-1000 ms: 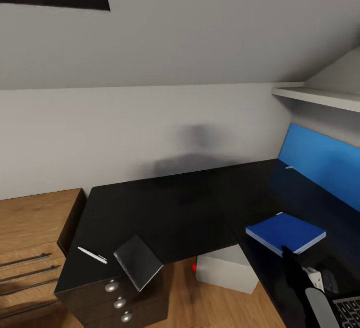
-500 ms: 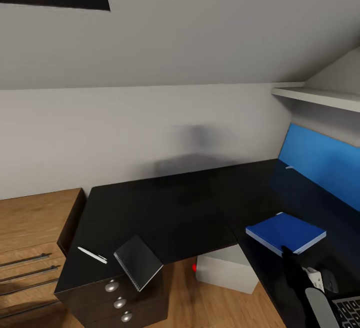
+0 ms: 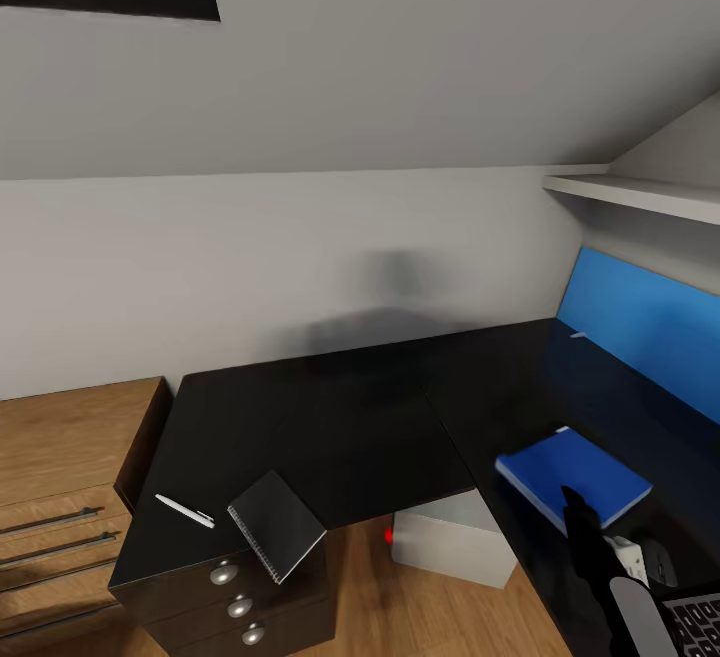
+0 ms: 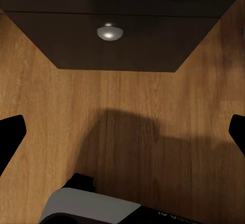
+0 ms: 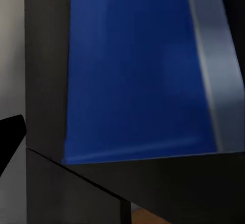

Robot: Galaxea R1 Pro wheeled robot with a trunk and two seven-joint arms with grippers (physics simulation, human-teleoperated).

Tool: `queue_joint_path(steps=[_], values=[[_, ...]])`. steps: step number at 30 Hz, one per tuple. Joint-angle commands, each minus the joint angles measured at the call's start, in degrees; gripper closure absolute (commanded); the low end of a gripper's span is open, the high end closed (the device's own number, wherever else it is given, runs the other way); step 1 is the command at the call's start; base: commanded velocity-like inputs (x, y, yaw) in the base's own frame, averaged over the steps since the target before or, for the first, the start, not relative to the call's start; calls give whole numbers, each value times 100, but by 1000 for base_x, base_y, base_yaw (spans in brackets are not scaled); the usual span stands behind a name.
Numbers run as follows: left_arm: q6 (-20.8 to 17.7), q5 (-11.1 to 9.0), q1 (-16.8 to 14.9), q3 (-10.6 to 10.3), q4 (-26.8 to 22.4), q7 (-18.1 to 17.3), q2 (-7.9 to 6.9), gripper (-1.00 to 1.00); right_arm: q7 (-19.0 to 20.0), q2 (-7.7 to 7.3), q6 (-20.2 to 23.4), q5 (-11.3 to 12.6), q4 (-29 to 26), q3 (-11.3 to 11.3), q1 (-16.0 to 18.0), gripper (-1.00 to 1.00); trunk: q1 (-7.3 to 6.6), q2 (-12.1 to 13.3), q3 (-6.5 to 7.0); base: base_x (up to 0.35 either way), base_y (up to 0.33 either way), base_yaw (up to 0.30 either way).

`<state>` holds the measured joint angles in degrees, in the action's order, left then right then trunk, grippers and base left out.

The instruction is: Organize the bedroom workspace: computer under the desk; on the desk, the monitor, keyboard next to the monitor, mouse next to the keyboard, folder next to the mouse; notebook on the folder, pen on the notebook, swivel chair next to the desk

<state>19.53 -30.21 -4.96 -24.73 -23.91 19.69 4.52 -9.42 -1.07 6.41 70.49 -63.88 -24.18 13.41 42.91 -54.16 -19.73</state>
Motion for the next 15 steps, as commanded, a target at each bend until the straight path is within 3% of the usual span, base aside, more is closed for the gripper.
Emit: queue_joint_path(steps=[1,15], values=[[24,-38,-7,-49,0,43,-4,-100,-29,1,27,35,-10,-3,3,-100,1,-5,-7,0,0,0],[24,-41,-6,-48,0,44,-4,-100,-25,-8,27,26,-25,158,3,-100,1,-5,-7,-62,0,0]])
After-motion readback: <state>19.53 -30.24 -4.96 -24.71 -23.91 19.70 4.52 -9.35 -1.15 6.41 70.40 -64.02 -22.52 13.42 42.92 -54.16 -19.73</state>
